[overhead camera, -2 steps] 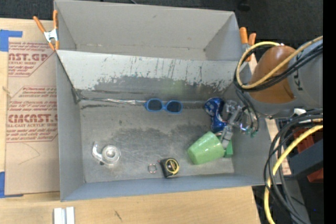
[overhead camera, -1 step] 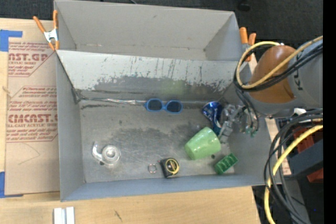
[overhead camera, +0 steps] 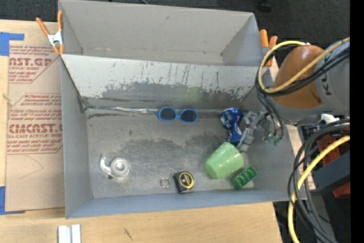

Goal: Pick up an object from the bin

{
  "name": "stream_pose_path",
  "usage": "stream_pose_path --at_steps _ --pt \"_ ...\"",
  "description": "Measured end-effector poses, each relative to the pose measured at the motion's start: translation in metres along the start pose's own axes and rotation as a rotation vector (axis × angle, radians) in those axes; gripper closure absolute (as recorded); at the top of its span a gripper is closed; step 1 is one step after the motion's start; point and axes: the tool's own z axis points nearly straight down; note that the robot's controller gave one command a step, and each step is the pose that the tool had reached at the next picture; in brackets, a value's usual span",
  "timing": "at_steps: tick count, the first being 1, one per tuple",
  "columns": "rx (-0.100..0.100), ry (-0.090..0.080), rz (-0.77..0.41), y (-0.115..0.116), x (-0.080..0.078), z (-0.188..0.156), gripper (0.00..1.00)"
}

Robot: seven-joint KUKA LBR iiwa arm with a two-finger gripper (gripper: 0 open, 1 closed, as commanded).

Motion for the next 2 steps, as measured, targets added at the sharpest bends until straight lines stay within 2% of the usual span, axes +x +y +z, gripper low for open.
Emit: stream_pose_path --at_steps 1,2 --pt "0.000 -0.002 0.000 0.000 -0.002 -0.009 1.00" --pt "-0.001 -0.003 -0.002 0.002 -0.004 -0.064 1.00"
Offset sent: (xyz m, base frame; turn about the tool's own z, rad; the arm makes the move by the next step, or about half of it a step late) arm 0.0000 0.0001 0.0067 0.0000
